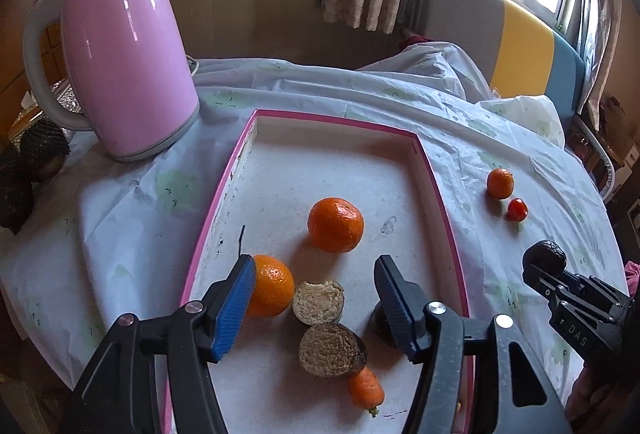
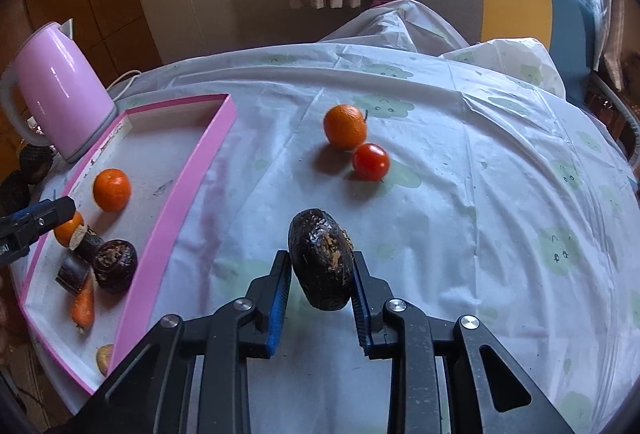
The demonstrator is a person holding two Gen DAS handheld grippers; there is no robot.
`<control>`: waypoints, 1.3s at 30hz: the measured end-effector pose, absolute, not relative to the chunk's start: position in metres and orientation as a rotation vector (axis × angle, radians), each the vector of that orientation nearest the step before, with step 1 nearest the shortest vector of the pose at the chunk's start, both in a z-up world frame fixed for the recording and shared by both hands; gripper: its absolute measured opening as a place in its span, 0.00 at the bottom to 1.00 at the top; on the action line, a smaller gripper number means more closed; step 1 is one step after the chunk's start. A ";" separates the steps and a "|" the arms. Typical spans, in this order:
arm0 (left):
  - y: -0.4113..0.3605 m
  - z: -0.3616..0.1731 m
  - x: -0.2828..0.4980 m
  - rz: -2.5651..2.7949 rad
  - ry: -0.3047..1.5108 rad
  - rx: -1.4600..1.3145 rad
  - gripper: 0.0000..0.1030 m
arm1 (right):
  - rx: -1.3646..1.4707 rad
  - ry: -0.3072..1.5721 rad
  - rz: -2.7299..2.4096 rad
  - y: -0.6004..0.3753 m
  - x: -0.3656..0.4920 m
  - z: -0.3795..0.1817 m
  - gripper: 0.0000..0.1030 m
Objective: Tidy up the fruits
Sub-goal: 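Lower the dark fruit into the pink tray and open the right tool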
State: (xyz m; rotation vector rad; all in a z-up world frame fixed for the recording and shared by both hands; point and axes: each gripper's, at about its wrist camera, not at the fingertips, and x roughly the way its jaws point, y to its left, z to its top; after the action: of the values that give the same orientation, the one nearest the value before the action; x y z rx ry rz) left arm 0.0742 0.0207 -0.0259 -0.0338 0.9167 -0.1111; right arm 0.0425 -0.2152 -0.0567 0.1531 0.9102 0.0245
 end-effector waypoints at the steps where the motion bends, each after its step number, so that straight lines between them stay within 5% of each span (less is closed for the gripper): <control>1: 0.022 -0.025 0.072 -0.104 0.914 -0.037 0.61 | 0.150 0.903 0.040 -0.211 0.043 -0.053 0.28; 39: 0.062 -0.022 0.049 -0.049 0.892 -0.108 0.61 | 0.045 0.910 0.314 -0.087 0.080 -0.036 0.33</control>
State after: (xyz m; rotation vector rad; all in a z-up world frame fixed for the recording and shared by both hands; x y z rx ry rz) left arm 0.0492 0.0619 -0.0217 -0.1081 0.8925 -0.0487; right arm 0.0804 -0.0875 -0.0362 0.0446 0.9104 0.3143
